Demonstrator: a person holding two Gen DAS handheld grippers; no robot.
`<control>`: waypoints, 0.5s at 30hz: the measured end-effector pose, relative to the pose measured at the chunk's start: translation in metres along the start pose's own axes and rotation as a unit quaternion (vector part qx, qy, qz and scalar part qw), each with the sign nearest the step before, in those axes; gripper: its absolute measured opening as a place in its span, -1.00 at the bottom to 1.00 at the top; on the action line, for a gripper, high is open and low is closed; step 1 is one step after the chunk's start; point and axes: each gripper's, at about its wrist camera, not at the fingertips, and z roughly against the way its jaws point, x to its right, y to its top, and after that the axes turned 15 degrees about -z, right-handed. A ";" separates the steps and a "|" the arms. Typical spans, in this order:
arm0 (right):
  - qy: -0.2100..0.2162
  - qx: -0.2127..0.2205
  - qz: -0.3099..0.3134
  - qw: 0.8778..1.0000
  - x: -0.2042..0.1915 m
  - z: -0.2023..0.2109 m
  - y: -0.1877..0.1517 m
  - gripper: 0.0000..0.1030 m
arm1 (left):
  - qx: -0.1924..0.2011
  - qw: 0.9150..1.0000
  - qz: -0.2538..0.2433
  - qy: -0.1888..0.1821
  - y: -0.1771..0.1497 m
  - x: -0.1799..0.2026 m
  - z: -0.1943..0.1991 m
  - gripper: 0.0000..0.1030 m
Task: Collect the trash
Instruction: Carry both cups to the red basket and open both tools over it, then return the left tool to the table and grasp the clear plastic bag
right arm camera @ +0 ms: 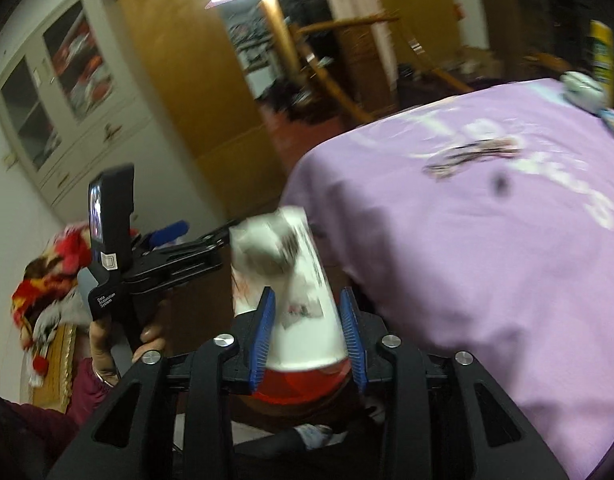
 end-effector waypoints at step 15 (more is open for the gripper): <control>-0.039 0.047 -0.041 0.997 0.042 0.017 0.011 0.00 | -0.013 0.999 -0.006 -0.036 0.003 0.013 0.001 0.87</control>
